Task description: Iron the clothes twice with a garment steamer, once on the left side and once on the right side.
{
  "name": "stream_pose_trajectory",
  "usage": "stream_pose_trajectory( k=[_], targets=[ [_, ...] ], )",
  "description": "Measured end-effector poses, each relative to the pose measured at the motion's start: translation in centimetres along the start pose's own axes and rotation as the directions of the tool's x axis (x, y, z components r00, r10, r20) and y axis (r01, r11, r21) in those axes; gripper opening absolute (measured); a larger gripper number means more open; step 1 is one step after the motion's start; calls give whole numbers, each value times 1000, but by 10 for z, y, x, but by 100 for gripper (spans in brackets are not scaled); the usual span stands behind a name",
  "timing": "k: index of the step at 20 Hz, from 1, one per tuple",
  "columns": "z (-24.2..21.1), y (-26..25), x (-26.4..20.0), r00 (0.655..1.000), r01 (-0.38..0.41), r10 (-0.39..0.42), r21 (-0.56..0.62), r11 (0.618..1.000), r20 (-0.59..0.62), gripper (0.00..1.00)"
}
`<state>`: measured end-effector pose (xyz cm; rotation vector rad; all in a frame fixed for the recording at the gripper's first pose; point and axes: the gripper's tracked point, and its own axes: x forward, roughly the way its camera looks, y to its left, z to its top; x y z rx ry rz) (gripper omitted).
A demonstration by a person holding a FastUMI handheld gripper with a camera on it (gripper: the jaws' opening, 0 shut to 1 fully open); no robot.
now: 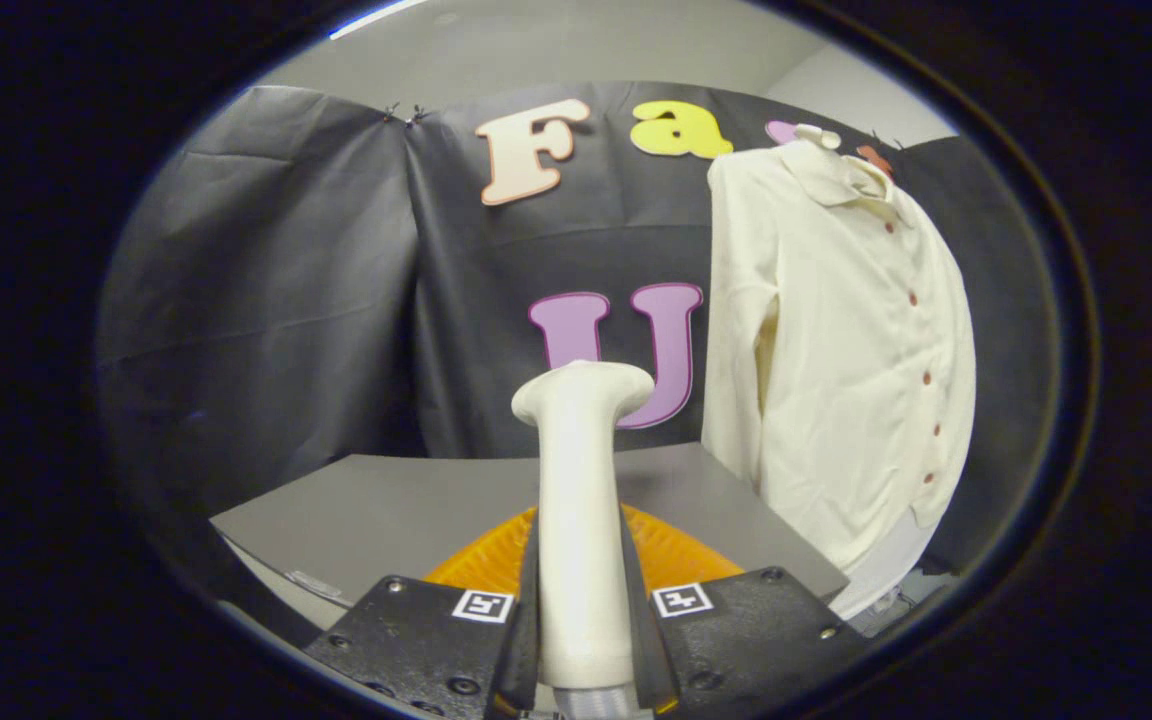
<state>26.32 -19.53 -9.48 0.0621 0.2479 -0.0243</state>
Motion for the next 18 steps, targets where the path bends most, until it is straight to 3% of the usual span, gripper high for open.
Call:
stream_pose_trajectory(
  k=[6,18],
  targets=[
    [45,-56,-22,993,9,-6,-23,1000,122,36],
    [101,-183,-15,948,123,-122,17,992,294,36]
  ],
)
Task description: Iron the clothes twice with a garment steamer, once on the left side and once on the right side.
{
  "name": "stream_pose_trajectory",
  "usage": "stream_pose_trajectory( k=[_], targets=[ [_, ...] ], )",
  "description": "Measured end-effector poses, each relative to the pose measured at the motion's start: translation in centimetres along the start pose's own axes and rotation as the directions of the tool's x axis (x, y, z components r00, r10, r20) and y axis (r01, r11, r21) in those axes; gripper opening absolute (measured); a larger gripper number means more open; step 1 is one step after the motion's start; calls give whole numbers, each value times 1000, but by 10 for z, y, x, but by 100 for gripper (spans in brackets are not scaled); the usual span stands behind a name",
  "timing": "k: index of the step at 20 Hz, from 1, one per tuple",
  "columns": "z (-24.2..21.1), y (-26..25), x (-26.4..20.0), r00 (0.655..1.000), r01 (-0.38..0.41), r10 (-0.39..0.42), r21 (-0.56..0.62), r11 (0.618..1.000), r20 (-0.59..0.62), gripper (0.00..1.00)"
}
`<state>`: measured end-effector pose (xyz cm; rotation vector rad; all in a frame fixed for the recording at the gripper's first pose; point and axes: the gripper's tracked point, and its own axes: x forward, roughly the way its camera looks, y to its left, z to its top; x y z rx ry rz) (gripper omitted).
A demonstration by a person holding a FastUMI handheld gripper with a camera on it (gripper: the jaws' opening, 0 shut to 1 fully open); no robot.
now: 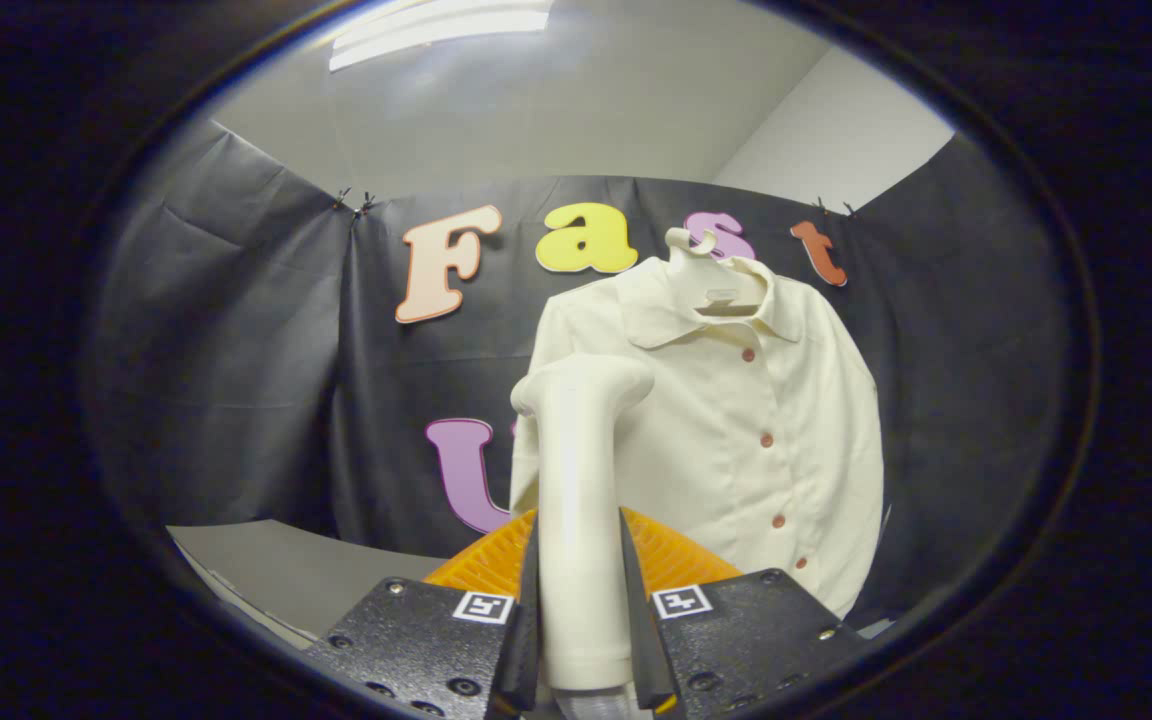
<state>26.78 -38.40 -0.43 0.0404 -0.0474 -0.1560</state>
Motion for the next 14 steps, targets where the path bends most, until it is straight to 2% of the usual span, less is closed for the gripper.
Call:
stream_pose_trajectory(
  k=[6,14],
  targets=[
    [-23,-34,17,1000,3,-4,62,998,5,36],
    [-69,-47,-3,999,-10,17,146,989,-44,36]
  ],
)
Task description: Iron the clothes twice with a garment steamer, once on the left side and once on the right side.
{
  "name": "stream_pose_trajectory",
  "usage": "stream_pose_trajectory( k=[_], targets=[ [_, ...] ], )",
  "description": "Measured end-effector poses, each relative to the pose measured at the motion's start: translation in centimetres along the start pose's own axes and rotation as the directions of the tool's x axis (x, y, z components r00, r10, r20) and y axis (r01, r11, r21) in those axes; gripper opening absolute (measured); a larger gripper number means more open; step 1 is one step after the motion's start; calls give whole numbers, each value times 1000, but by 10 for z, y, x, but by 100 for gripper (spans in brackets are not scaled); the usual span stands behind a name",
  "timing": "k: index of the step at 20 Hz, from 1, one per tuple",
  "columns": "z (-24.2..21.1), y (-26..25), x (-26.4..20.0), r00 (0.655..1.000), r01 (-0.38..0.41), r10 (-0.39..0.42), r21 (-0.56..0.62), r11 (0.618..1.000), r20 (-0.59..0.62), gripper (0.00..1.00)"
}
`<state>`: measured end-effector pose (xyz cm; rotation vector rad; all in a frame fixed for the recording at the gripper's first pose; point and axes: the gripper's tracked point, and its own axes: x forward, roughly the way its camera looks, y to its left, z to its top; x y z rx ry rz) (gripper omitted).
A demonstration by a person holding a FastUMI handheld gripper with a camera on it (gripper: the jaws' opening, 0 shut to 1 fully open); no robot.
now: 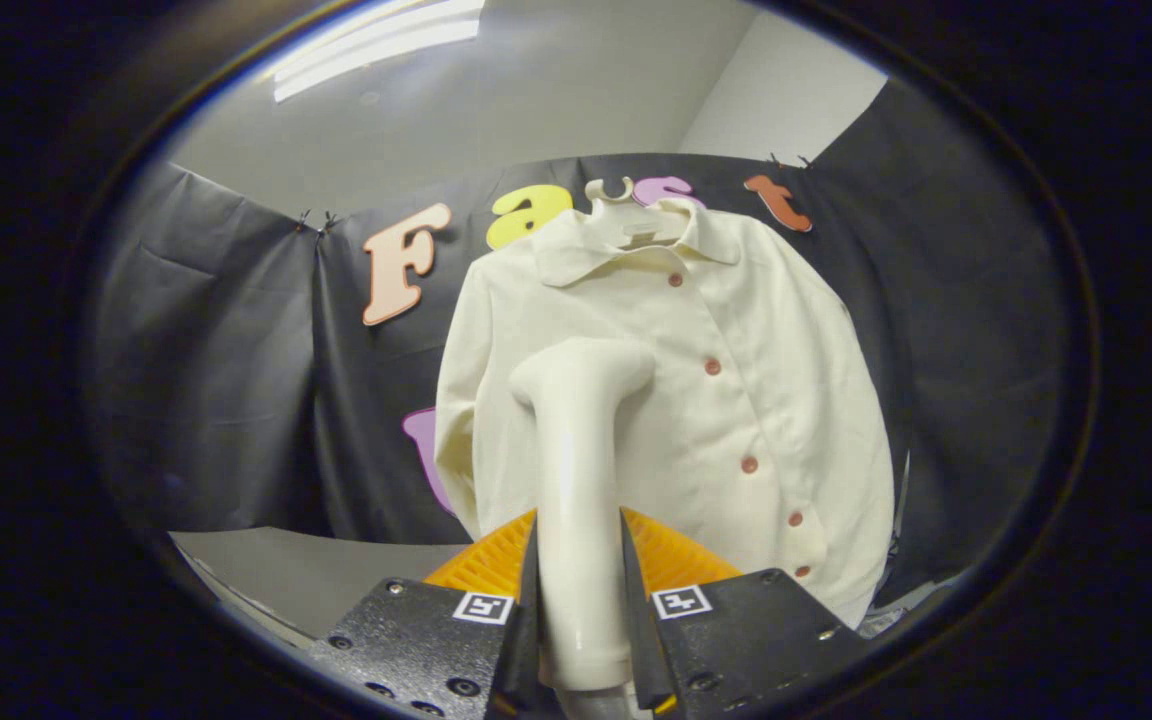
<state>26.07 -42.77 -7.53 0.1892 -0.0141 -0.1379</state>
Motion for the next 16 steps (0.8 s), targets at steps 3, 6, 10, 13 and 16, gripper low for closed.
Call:
stream_pose_trajectory(
  k=[3,6,10,13,16],
  targets=[
    [-18,-5,-10,1000,0,-1,-17,1000,-27,36],
    [-42,-10,-22,998,-6,4,-32,999,-58,36],
    [-74,-15,-37,994,-14,15,8,1000,-104,36],
    [-93,-21,-46,992,-15,19,34,999,-128,36],
    [-112,-25,-58,988,-12,21,57,998,-153,36]
  ],
)
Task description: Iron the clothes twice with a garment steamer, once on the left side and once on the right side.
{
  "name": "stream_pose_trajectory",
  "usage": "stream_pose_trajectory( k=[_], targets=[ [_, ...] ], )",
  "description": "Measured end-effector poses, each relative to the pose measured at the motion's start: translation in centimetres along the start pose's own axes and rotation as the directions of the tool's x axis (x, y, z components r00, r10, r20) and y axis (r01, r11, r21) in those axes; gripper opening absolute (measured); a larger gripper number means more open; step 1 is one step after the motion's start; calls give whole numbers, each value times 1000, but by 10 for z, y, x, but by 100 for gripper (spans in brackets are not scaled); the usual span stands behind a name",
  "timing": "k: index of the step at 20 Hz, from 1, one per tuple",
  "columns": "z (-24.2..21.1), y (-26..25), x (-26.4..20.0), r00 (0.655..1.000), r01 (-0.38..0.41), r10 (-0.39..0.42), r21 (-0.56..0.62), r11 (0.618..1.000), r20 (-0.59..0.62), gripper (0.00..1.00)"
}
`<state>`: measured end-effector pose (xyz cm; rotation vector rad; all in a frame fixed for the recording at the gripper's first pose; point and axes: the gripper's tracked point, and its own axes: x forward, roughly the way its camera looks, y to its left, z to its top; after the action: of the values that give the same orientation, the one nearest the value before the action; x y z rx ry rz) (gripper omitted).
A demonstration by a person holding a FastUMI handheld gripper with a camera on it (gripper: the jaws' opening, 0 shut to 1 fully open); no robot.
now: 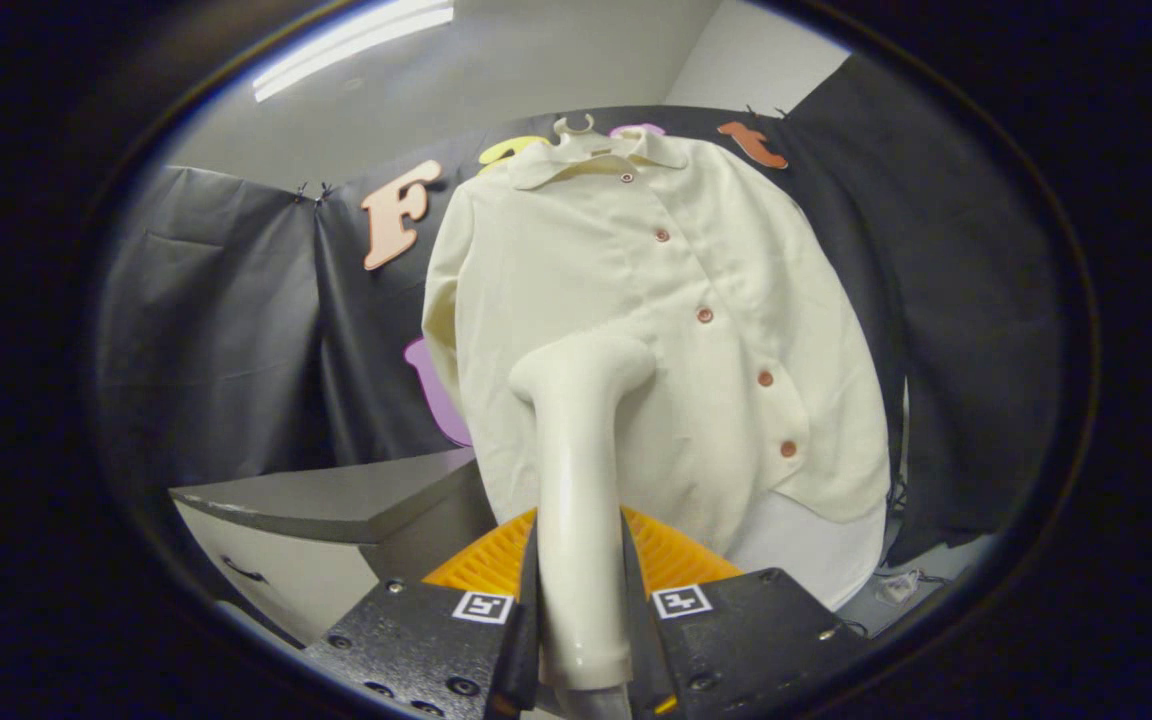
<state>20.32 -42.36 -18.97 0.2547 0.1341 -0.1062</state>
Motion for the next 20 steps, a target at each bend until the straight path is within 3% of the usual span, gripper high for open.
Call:
stream_pose_trajectory(
  k=[20],
  targets=[
    [-94,-37,-60,987,39,-23,93,995,-160,37]
  ],
)
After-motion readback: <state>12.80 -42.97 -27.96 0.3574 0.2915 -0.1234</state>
